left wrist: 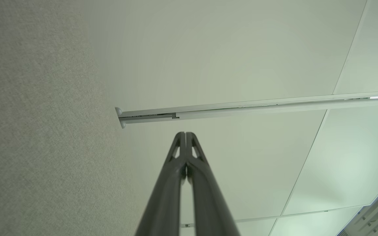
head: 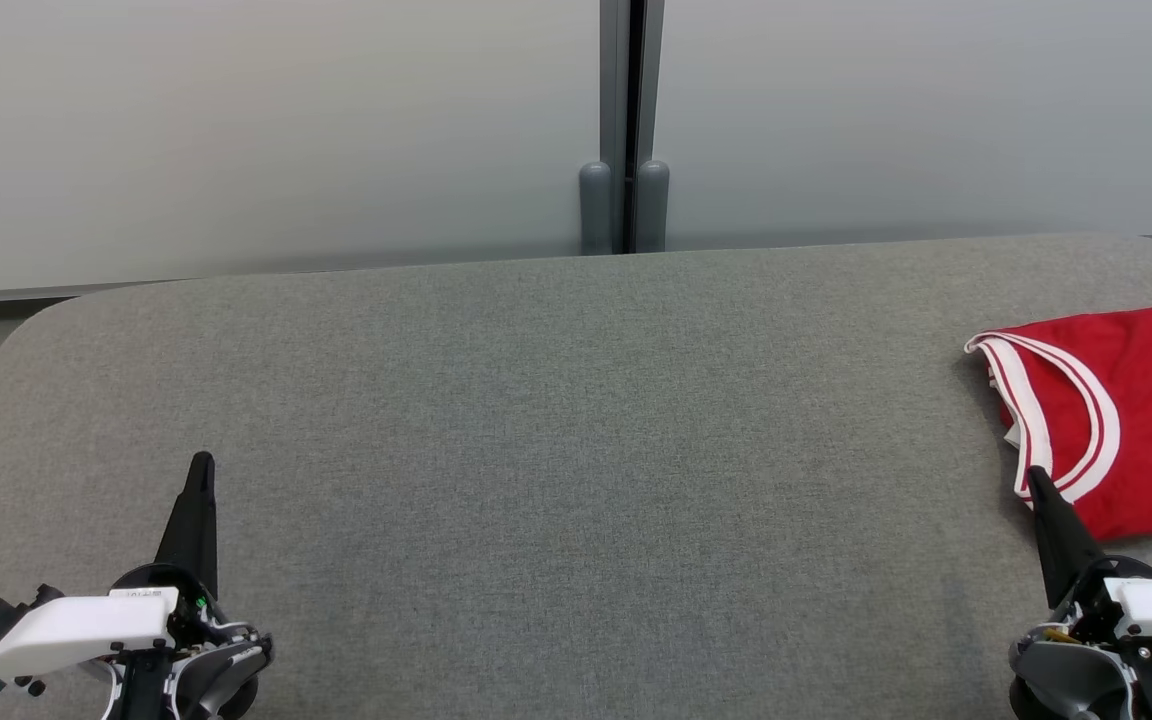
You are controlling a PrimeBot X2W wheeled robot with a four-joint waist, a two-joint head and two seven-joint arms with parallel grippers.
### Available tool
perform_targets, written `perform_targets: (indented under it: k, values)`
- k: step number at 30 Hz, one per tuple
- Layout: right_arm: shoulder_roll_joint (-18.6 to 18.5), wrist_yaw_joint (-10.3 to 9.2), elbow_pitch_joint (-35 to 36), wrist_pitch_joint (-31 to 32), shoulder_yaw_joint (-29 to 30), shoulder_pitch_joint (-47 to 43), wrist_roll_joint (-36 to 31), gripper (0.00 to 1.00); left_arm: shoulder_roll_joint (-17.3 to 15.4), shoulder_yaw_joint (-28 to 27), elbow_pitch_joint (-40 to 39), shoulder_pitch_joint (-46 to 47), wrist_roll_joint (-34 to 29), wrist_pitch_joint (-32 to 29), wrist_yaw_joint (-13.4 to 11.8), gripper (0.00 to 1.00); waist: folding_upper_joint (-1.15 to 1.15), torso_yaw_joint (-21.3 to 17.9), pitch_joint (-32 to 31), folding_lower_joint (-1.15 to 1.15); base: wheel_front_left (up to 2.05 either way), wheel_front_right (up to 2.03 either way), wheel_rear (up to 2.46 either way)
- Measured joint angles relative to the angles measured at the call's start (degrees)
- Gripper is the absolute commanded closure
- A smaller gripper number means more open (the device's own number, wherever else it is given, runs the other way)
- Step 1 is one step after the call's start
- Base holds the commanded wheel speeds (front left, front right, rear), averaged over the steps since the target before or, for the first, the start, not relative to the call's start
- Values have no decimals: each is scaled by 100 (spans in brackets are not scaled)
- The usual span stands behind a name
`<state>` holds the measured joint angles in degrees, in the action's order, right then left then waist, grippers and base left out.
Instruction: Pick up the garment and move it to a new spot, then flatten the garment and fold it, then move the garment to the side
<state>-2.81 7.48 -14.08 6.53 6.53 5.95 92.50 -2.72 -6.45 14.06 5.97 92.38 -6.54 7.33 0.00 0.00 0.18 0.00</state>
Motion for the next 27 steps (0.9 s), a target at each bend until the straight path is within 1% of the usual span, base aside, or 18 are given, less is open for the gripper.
perform_targets:
  k: [27]
  values:
    - [3,0,0,1,3,0,0,100,0,0,0,0,0,0,0,100,0,0,0,0,0,0,0]
